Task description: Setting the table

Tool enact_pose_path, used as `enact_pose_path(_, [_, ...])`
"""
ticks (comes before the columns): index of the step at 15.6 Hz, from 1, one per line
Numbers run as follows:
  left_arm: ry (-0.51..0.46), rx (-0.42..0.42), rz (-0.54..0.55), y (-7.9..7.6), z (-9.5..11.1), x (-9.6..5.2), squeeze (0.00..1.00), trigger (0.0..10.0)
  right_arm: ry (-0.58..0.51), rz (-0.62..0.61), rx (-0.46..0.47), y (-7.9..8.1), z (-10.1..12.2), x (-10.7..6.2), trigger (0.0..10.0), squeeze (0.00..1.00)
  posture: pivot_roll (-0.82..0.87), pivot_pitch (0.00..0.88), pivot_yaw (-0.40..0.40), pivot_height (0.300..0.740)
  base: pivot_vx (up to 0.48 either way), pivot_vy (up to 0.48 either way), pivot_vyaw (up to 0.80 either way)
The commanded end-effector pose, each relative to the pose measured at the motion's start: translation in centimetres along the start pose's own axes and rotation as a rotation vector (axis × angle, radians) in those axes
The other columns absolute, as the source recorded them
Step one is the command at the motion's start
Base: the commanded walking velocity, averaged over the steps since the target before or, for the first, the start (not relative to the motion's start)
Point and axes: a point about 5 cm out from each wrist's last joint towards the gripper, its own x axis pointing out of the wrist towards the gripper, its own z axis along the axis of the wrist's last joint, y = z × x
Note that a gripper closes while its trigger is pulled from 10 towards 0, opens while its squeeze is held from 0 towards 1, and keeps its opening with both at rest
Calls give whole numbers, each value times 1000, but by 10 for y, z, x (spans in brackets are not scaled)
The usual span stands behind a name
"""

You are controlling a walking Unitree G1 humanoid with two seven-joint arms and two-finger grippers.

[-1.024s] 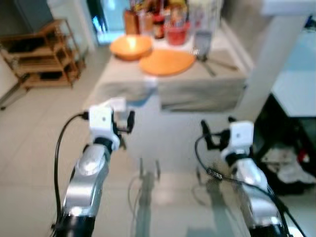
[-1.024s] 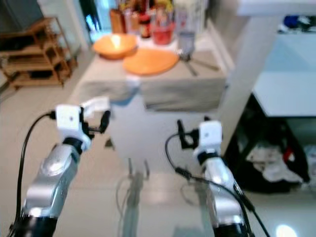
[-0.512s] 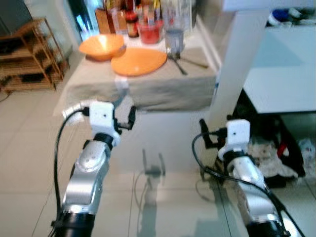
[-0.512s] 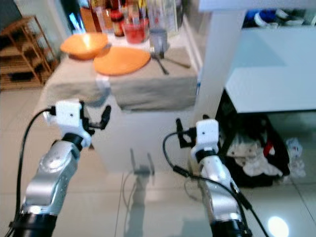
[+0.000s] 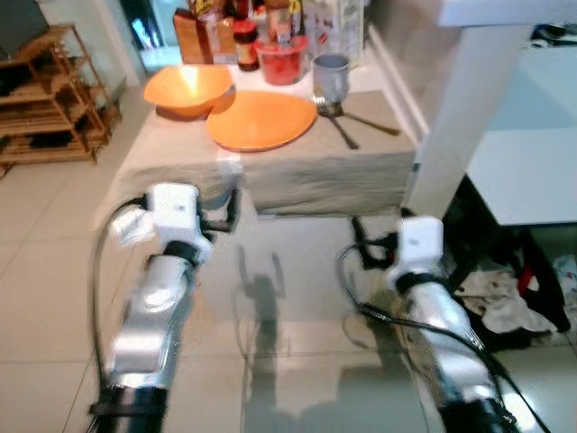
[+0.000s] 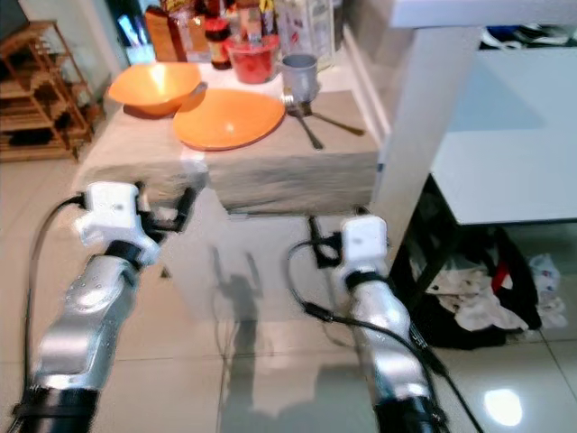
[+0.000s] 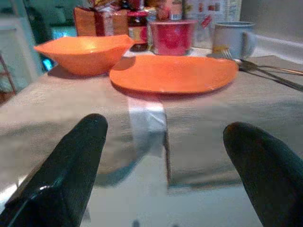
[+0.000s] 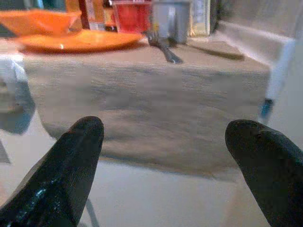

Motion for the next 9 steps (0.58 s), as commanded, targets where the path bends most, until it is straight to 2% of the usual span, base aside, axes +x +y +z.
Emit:
enact_pose_path(1, [-12,-12,-25,-9,4,3,0,10000,16,-26,-26,-11,-3,-3,10000,0,-82,0,83,740,480,0,0])
enact_pose_path(9, [-27,6,-33,-10,6,5,0,10000,15,-11,-27,-7,-4,-1,10000,0,-79,0,78,740,480,0,0])
